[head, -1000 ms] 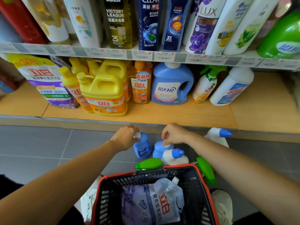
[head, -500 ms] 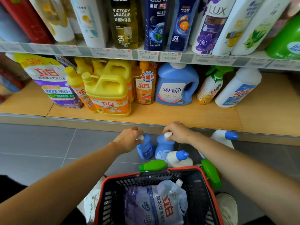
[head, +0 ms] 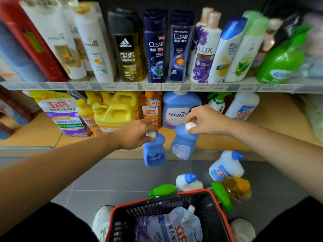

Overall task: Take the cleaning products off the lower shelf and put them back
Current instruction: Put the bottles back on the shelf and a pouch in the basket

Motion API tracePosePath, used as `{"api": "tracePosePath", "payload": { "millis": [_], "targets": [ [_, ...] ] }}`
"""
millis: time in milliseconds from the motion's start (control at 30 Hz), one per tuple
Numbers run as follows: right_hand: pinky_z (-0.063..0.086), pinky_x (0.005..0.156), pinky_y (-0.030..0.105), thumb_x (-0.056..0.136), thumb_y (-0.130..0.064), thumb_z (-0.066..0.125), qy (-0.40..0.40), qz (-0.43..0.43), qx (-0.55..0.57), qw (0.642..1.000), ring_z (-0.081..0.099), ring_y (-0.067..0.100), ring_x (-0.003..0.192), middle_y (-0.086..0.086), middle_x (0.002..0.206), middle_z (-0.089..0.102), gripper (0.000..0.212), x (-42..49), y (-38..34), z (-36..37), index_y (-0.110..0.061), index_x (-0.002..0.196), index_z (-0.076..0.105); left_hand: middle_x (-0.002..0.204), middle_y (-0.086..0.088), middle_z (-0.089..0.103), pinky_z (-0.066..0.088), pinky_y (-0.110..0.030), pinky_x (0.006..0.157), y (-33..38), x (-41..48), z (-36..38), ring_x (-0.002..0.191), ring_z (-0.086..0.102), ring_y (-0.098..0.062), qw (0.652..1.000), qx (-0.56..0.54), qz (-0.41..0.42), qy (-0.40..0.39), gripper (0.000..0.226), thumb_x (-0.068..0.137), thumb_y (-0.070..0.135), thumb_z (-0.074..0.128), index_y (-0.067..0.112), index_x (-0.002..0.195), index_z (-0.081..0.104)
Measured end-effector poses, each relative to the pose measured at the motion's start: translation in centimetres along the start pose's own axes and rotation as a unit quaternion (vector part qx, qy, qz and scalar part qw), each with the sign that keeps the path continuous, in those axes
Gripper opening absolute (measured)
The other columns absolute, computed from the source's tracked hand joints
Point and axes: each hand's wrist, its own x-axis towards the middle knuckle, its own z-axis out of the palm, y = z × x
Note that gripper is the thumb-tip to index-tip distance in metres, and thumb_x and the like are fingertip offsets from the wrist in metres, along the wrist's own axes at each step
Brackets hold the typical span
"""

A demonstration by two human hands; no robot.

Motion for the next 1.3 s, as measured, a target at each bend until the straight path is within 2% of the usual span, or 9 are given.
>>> {"api": "tracePosePath", "payload": {
  "millis": [267,467,667,767,867,1000,1133,1200,1300],
  "targets": [
    [0.047,0.053,0.029,0.065,-0.017,0.078,0.181,0.124,0.034,0.975,0.059,0.013,0.055,-0.003,0.055,0.065,0.004,-0.4,1.5,-1.7,-0.013,0.065,0.075,0.121,-0.013,0.056,0.047,-0.040,0.086,1.2,5.4,-0.5,0.107,0.059,-0.034,0.995,-0.011,-0.016,0.101,0.038,0.100,0.022,0.060,0.014,0.137,0.060],
    [0.052,0.060,0.037,0.069,-0.020,0.071,0.135,0.201,-0.031,0.970,0.065,0.030,0.066,0.013,0.056,0.065,0.020,1.5,3.8,0.7,-0.008,0.054,0.065,0.122,-0.015,0.055,0.050,-0.045,0.085,0.4,8.7,2.2,0.106,0.059,-0.037,0.993,-0.019,-0.021,0.113,0.037,0.101,0.019,0.058,0.013,0.137,0.058],
    [0.044,0.061,0.030,0.076,-0.047,0.079,0.087,0.140,0.003,0.986,0.059,0.022,0.068,-0.004,0.059,0.057,0.029,2.5,5.4,1.3,-0.019,0.079,0.073,0.123,-0.014,0.061,0.049,-0.040,0.091,0.5,10.0,3.2,0.112,0.059,-0.033,0.985,-0.100,-0.015,0.139,0.045,0.095,0.018,0.069,0.013,0.139,0.059],
    [0.037,0.061,0.029,0.071,-0.026,0.084,0.023,0.083,-0.020,0.996,0.055,0.020,0.075,-0.004,0.073,0.058,0.026,2.1,6.5,0.9,-0.019,0.094,0.073,0.126,-0.011,0.061,0.044,-0.032,0.093,0.4,10.0,3.8,0.116,0.057,-0.030,0.981,-0.130,-0.030,0.139,0.054,0.092,0.019,0.073,0.015,0.143,0.055],
    [0.037,0.061,0.029,0.076,-0.018,0.079,0.049,0.098,-0.017,0.994,0.058,0.023,0.076,-0.004,0.071,0.061,0.022,1.6,7.4,1.2,-0.023,0.096,0.072,0.135,-0.011,0.059,0.042,-0.028,0.096,-0.2,9.8,4.0,0.121,0.056,-0.029,0.980,-0.145,-0.040,0.129,0.062,0.092,0.018,0.073,0.016,0.149,0.048],
    [0.044,0.068,0.038,0.081,-0.035,0.077,0.088,0.125,-0.056,0.987,0.060,0.031,0.081,0.002,0.075,0.059,0.022,1.5,7.1,1.8,-0.017,0.084,0.065,0.151,-0.011,0.043,0.044,-0.035,0.106,0.9,8.4,4.8,0.135,0.046,-0.029,0.980,-0.125,-0.044,0.148,0.074,0.087,0.014,0.075,0.011,0.152,0.040],
    [0.048,0.073,0.040,0.084,-0.036,0.076,0.091,0.151,-0.036,0.984,0.061,0.031,0.086,0.006,0.083,0.063,0.025,1.0,6.6,1.7,-0.015,0.091,0.065,0.130,-0.007,0.047,0.054,-0.033,0.087,3.7,6.8,5.7,0.117,0.053,-0.024,0.967,-0.107,-0.028,0.229,0.055,0.083,0.016,0.077,0.013,0.134,0.055],
    [0.051,0.077,0.040,0.083,-0.033,0.077,0.101,0.156,0.000,0.983,0.063,0.029,0.088,0.007,0.086,0.068,0.032,0.2,6.3,1.6,-0.013,0.107,0.068,0.118,-0.004,0.055,0.054,-0.035,0.085,5.3,6.3,6.3,0.105,0.058,-0.021,0.974,-0.140,0.002,0.177,0.040,0.085,0.023,0.077,0.016,0.122,0.063],
    [0.051,0.084,0.037,0.080,-0.032,0.081,0.068,0.174,0.022,0.982,0.065,0.023,0.092,0.002,0.093,0.070,0.046,-2.1,7.1,1.3,-0.014,0.119,0.064,0.115,0.002,0.064,0.052,-0.033,0.085,7.6,5.3,8.2,0.102,0.060,-0.017,0.987,-0.154,0.034,-0.006,0.038,0.088,0.041,0.074,0.021,0.119,0.065]
  ]
}}
